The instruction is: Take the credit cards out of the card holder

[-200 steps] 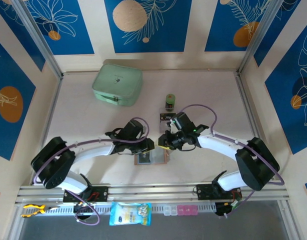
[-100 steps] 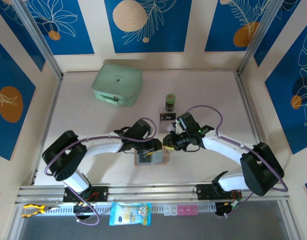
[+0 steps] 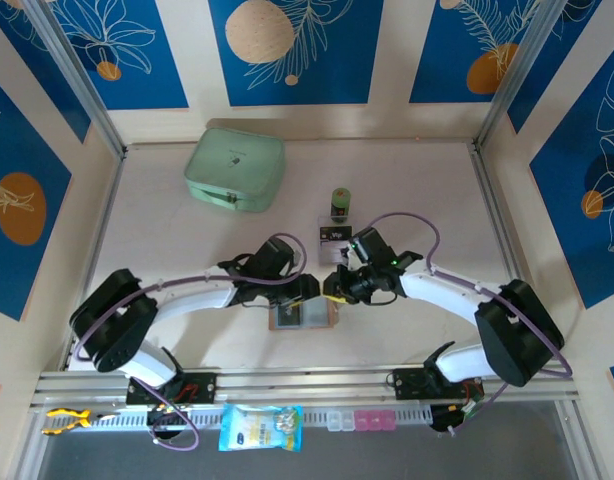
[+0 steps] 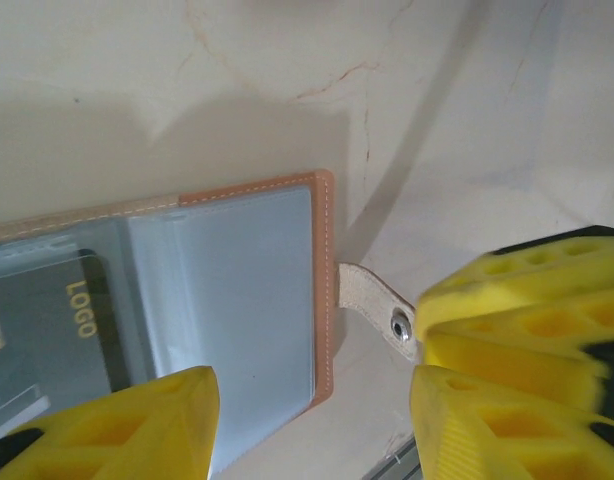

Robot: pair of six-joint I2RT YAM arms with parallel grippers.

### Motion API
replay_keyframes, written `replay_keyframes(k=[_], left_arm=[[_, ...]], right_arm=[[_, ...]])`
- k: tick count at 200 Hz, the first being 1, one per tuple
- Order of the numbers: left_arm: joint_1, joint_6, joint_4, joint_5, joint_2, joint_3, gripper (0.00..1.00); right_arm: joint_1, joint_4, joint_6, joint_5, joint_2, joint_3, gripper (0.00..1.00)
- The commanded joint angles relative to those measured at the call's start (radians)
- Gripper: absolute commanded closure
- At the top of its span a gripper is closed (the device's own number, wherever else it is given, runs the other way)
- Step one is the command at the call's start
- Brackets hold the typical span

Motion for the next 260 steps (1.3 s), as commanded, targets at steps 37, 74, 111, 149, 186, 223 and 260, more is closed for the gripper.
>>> replay_keyframes(k=[37, 74, 111, 149, 186, 223, 260], left_arm=[[0.061, 0.033, -0.121, -0.084, -0.141, -0.093, 0.49], [0.097, 0.037, -0.161, -0.099, -0.205, -0.164, 0.49], [0.121, 0.037, -0.131, -0.072, -0.199, -0.217, 0.53], [0.124, 0.039, -0.068, -0.028, -0.169, -0.220, 0.65], [0.124, 0.045, -0.051, -0.012, -0.136, -0.204, 0.77], [0.125, 0.050, -0.058, -0.012, -0.116, -0.195, 0.82], [0.125, 0.055, -0.102, -0.029, -0.107, -0.200, 0.83]], right_arm=[[0.068, 0.017, 0.011, -0.017, 0.099, 0.093, 0.75], [0.107, 0.020, 0.014, -0.020, 0.164, 0.147, 0.76], [0.132, 0.020, 0.014, -0.028, 0.213, 0.184, 0.75], [0.146, 0.027, 0.016, -0.040, 0.254, 0.200, 0.75], [0.159, 0.037, 0.020, -0.048, 0.289, 0.211, 0.76], [0.166, 0.048, 0.021, -0.053, 0.317, 0.212, 0.76], [0.171, 0.061, 0.024, -0.058, 0.333, 0.210, 0.76]])
